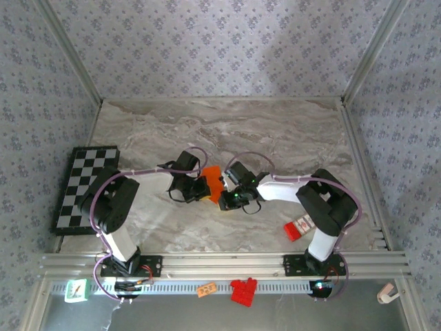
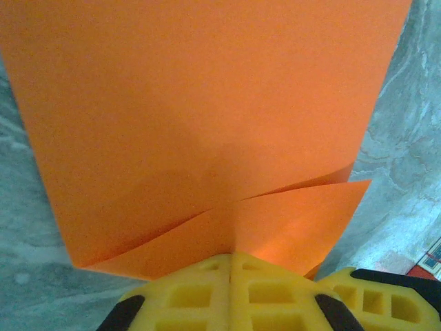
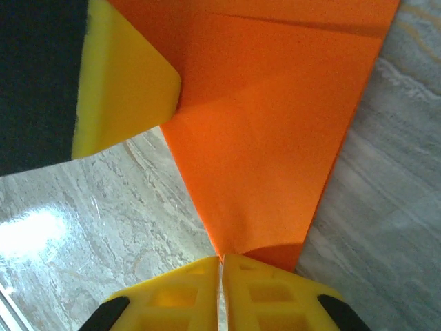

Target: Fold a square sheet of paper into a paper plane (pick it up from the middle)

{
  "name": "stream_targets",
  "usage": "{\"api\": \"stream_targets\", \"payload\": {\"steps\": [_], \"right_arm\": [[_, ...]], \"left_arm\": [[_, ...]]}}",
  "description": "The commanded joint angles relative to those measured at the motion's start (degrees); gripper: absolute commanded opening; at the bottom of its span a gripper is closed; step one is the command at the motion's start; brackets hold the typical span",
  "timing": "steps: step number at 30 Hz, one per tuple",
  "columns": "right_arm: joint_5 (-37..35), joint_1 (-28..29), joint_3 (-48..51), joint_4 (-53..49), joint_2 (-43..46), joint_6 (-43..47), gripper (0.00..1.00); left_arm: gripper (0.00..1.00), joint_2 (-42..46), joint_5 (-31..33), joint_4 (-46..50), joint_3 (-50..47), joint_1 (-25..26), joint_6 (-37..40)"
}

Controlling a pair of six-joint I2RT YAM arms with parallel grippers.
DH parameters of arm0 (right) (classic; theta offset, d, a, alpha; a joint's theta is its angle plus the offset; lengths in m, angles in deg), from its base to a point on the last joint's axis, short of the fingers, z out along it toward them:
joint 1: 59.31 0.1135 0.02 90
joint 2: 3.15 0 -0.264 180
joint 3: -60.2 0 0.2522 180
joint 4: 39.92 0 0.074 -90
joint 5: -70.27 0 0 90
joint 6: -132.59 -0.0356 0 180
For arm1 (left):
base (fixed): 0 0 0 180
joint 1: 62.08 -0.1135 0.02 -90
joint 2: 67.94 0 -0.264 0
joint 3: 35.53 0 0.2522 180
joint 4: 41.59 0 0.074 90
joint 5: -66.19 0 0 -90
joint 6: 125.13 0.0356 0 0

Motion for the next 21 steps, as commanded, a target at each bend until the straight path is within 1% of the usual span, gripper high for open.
{"api": "stream_targets", "payload": {"steps": [1,8,13,15,18,21], "right_arm": [[-3.67,-0.05,1.43,-4.93,-2.60,0.70,0.12],[-4.97,-0.32,3.87,-4.89,-3.17,0.72,0.12],[-4.28,-0.51,2.77,-4.90,-2.67,0.76,0.12],[-3.55,-0.51,1.59,-4.84,-1.76,0.89,0.12],[-2.22,-0.54,-0.99,-3.98,1.41,0.60,0.14],[-1.68,-0.43,-2.21,-0.98,6.27,-1.26,0.20]], "left_arm": [[0.09,-1.66,6.36,5.52,-1.06,-3.26,3.25],[0.12,-1.49,5.15,7.76,0.15,-11.58,10.16],[0.14,0.57,4.02,10.88,2.75,-14.70,13.27],[0.14,2.62,3.62,11.43,3.36,-14.82,13.31],[0.16,6.47,1.15,10.33,3.01,-14.82,11.26],[0.19,10.90,-1.02,6.95,0.20,-14.72,7.37]]}}
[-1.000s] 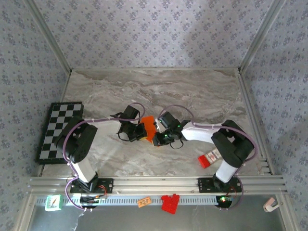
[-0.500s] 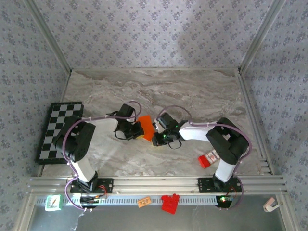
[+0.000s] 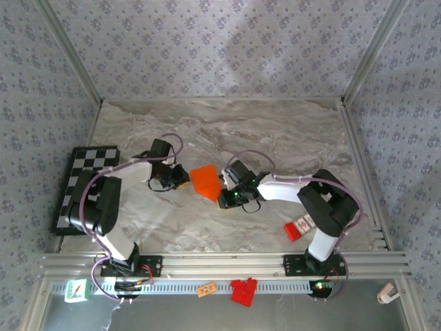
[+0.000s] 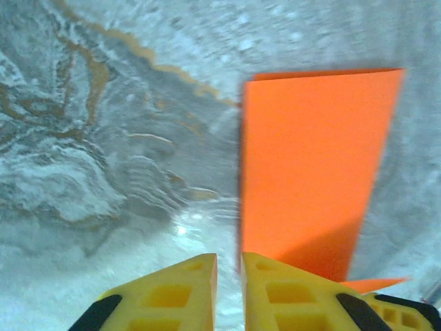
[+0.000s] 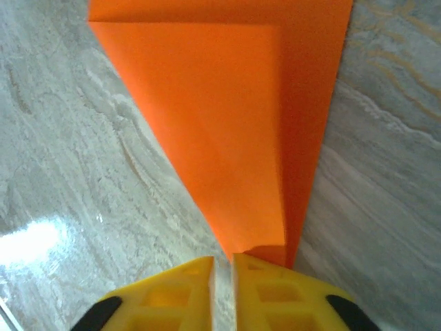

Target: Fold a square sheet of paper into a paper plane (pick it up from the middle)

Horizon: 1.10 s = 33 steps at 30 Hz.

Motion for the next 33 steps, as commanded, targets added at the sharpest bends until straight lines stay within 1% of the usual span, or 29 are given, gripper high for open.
{"api": "stream_targets", "payload": {"steps": [1,3,5,9,12,17,19,33], "right_arm": [[-0.71,-0.12,-1.89,-0.50,5.65,-1.77,0.23],[-1.52,0.09,-1.42,1.04,7.33,-3.21,0.27],[-2.43,0.24,-1.22,1.75,7.54,-4.06,0.30],[-3.52,0.45,-2.46,2.18,4.93,-4.78,0.30],[-4.71,0.63,-3.72,2.41,2.21,-5.15,0.29],[-6.88,0.25,-6.56,1.78,-1.67,-4.80,0.29],[-7.16,-0.20,-7.52,0.66,-3.05,-4.75,0.27],[-4.62,-1.81,-6.08,-0.69,-6.90,-6.14,0.26]], "left_arm": [[0.22,6.33,-2.16,-2.78,-2.93,0.11,-4.35],[0.26,8.95,-3.10,-6.58,-6.01,0.24,-7.91],[0.31,10.71,-4.18,-10.61,-8.95,0.48,-11.48],[0.37,12.09,-5.76,-17.84,-13.30,1.65,-17.00],[0.40,11.27,-6.01,-21.43,-14.85,3.18,-19.64],[0.41,8.19,-6.58,-25.54,-15.83,4.88,-22.28],[0.42,6.86,-7.10,-26.45,-15.67,5.28,-22.97],[0.43,1.61,-8.12,-27.22,-14.87,6.13,-23.95]]}}
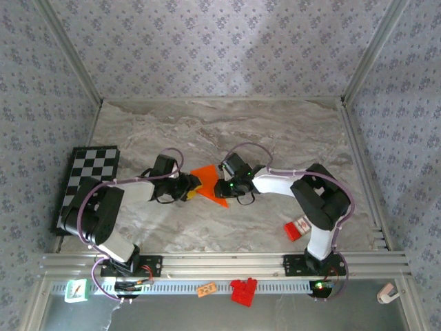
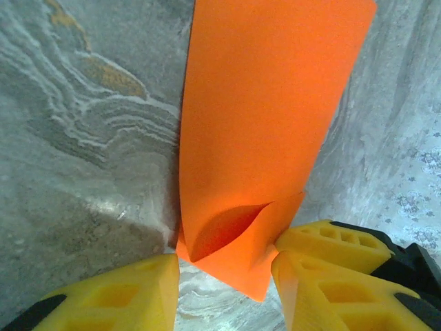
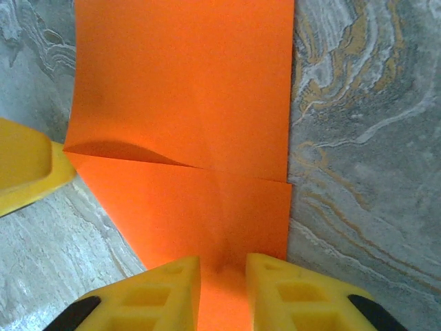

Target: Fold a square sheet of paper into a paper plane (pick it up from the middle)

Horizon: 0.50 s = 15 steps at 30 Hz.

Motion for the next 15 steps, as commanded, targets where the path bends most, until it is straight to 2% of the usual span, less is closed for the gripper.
{"api": "stream_targets", "payload": {"steps": [1,4,15], "right_arm": [[0.68,-0.41,0.21,-1.58,-1.20,-1.22,0.26],[1.03,-0.65,0.21,-1.51,-1.44,-1.32,0.26],[1.84,-0.88,0.57,-1.02,-1.63,-1.27,0.26]], "left_arm": [[0.43,-0.84,-1.35,-1.28,0.39,0.43,-0.31],[0.43,-1.38,-1.52,-1.32,0.74,0.43,-0.25],[0.32,-2.39,-3.05,-1.69,2.39,0.43,1.77]]}}
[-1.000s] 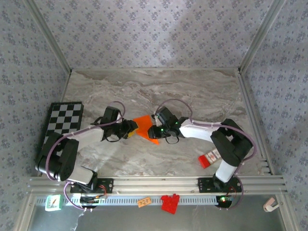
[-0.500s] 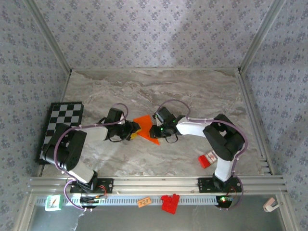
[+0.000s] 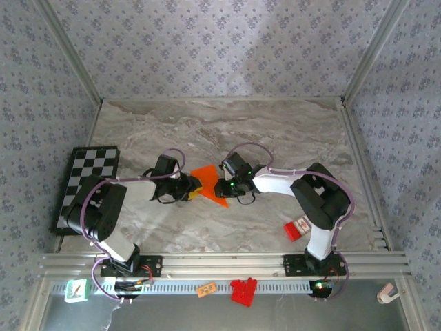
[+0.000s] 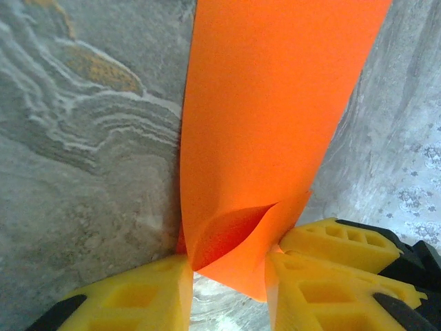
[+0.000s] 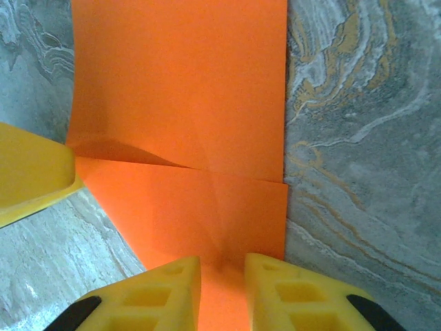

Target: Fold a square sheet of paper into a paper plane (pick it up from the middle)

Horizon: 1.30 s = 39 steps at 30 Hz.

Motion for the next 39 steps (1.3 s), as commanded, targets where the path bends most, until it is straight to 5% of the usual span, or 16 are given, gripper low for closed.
{"api": "stream_targets", "payload": {"steps": [1,28,39], "right_arm": [[0.92,-0.29,0.68,-0.88,-1.39,-0.83,0.26],[1.26,-1.57,1.58,-0.25,0.54,2.28,0.26],[-8.13,0.83,2.32,-0.94,9.46,8.53,0.38]], "left_arm": [[0.32,-0.72,-1.95,-1.25,2.03,0.27,1.86],[0.16,-3.80,-5.44,-8.05,1.96,-1.29,3.52],[0.07,-1.21,-3.18,-4.54,2.35,-1.34,1.99]]}}
